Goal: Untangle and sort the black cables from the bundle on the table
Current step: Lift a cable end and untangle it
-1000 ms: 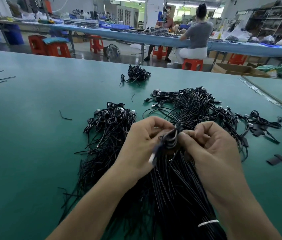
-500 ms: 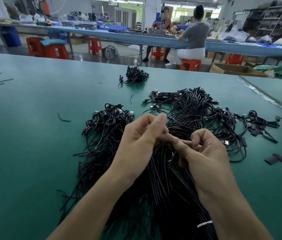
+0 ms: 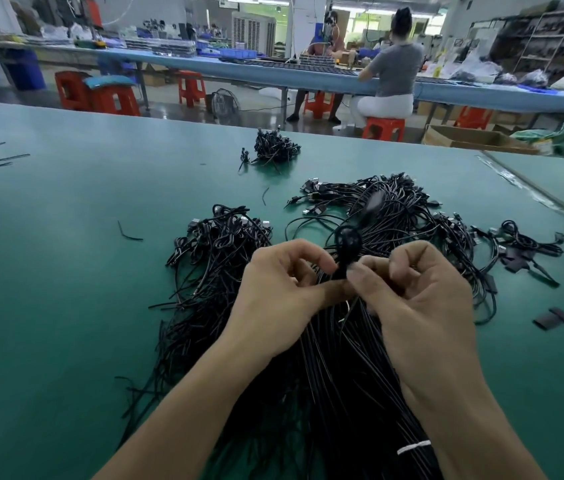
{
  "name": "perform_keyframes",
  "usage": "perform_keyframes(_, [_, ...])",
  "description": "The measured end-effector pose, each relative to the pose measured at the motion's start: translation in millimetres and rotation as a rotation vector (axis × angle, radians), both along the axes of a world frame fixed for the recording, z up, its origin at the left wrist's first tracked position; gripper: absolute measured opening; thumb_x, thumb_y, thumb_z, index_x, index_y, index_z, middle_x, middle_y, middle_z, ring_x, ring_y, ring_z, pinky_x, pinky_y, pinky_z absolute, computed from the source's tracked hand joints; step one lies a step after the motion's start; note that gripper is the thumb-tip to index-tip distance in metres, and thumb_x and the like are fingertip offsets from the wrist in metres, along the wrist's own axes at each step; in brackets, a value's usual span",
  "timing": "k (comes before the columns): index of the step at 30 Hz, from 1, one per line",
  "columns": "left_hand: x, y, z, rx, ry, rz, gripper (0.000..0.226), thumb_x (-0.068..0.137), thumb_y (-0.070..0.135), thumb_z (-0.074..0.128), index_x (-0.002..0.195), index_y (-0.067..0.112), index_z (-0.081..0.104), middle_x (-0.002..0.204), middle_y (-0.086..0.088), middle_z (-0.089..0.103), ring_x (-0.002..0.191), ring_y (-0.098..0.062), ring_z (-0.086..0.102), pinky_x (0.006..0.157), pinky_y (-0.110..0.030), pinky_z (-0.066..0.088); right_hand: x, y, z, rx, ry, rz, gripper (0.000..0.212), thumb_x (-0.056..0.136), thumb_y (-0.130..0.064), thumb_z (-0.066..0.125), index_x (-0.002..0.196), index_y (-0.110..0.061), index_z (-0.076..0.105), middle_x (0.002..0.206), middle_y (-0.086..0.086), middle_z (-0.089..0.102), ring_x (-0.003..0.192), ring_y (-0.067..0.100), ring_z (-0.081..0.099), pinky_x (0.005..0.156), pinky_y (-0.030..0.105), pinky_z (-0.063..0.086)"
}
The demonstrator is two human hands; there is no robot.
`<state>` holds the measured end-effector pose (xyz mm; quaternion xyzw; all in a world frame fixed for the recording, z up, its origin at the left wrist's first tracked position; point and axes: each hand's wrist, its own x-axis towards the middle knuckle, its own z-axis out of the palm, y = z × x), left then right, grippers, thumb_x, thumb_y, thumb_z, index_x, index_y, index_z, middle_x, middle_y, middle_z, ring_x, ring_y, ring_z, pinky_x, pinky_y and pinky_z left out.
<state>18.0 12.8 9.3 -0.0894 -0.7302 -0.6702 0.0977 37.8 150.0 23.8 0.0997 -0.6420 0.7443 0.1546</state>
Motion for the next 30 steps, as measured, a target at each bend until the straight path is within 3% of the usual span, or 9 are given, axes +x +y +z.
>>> perform_keyframes(4, [0.1,-8.1,4.6,0.146,-0.076,-0.071,0.03,0.068,-0.007,0.084,0.071,0.018,0.068,0.06,-0.002,0.069,0.047,-0.012,0.061,0.046,-0.02,0.05,1.7,-0.8,3.6,0.0,-0.028,0.147,0.042,0.082,0.014,0.066,0.067,-0.018,0.043,0.073,0.006,0.068,0.064,0.008,0.063,0.06,0.015,0.05])
perform_keyframes(8, [-1.6,-6.1,8.8,0.265,-0.126,-0.09,0.042,0.082,-0.02,0.061,0.072,0.02,0.07,0.084,-0.017,0.076,0.075,-0.026,0.072,0.068,-0.035,0.061,1.5,0.3,-1.3,0.029,-0.123,0.208,0.041,0.084,0.013,0.065,0.069,-0.016,0.041,0.069,0.006,0.068,0.062,0.013,0.066,0.058,0.019,0.052])
perform_keyframes(10, [-2.0,-4.6,11.6,0.327,-0.147,-0.1,0.041,0.085,-0.014,0.054,0.073,0.021,0.071,0.089,-0.015,0.077,0.086,-0.023,0.073,0.079,-0.035,0.058,0.4,-0.3,-4.6,0.035,-0.149,0.193,0.04,0.084,0.014,0.064,0.069,-0.015,0.04,0.065,0.002,0.066,0.057,0.007,0.062,0.056,0.016,0.049])
perform_keyframes(15, [1.7,-6.6,16.8,0.325,-0.134,-0.174,0.022,0.074,0.015,0.053,0.071,0.031,0.068,0.082,-0.009,0.077,0.069,-0.008,0.065,0.063,-0.026,0.04,-1.8,-2.4,-9.5,0.029,-0.176,0.136,0.041,0.083,0.014,0.065,0.069,-0.014,0.039,0.06,-0.003,0.063,0.049,-0.001,0.051,0.05,0.011,0.042])
perform_keyframes(18, [3.4,-1.5,12.0,0.262,-0.063,-0.209,0.013,0.087,0.008,0.068,0.081,0.018,0.064,0.07,-0.002,0.075,0.061,-0.006,0.066,0.062,-0.015,0.048,-1.9,-0.7,-10.7,0.009,-0.16,0.07,0.042,0.08,0.008,0.071,0.067,-0.015,0.038,0.056,-0.005,0.061,0.046,-0.002,0.048,0.047,0.009,0.039])
perform_keyframes(23, [1.3,-2.9,1.1,0.119,-0.004,-0.135,0.038,0.067,0.017,0.088,0.09,0.019,0.058,0.086,0.002,0.074,0.068,-0.009,0.062,0.066,-0.023,0.053,-5.5,7.5,-13.3,0.058,-0.112,-0.082,0.042,0.083,0.004,0.072,0.066,-0.022,0.044,0.068,0.002,0.07,0.059,0.006,0.06,0.057,0.016,0.049])
perform_keyframes(25, [-0.1,-4.2,-2.8,0.019,-0.077,-0.061,0.042,0.061,0.029,0.092,0.088,0.024,0.06,0.083,0.006,0.065,0.065,-0.008,0.054,0.061,-0.023,0.048,-5.6,8.9,-11.5,0.067,-0.082,-0.113,0.042,0.083,0.003,0.072,0.064,-0.026,0.047,0.071,0.0,0.071,0.058,0.004,0.058,0.059,0.016,0.049])
perform_keyframes(28, [-0.6,-2.1,-6.7,-0.023,-0.282,-0.188,0.043,0.061,0.05,0.09,0.09,0.028,0.068,0.073,0.007,0.063,0.061,-0.005,0.055,0.053,-0.02,0.044,-4.0,8.4,-7.9,0.013,-0.059,-0.08,0.042,0.084,0.005,0.07,0.065,-0.025,0.046,0.071,-0.001,0.07,0.057,0.002,0.057,0.057,0.013,0.048])
perform_keyframes(30, [-1.8,-0.4,-7.2,-0.051,-0.288,-0.246,0.039,0.062,0.053,0.083,0.089,0.027,0.073,0.07,0.009,0.06,0.056,0.0,0.05,0.052,-0.012,0.04,-3.9,7.0,-6.3,-0.018,-0.079,-0.06,0.042,0.084,0.007,0.07,0.066,-0.022,0.045,0.07,-0.001,0.069,0.057,0.003,0.057,0.057,0.013,0.048])
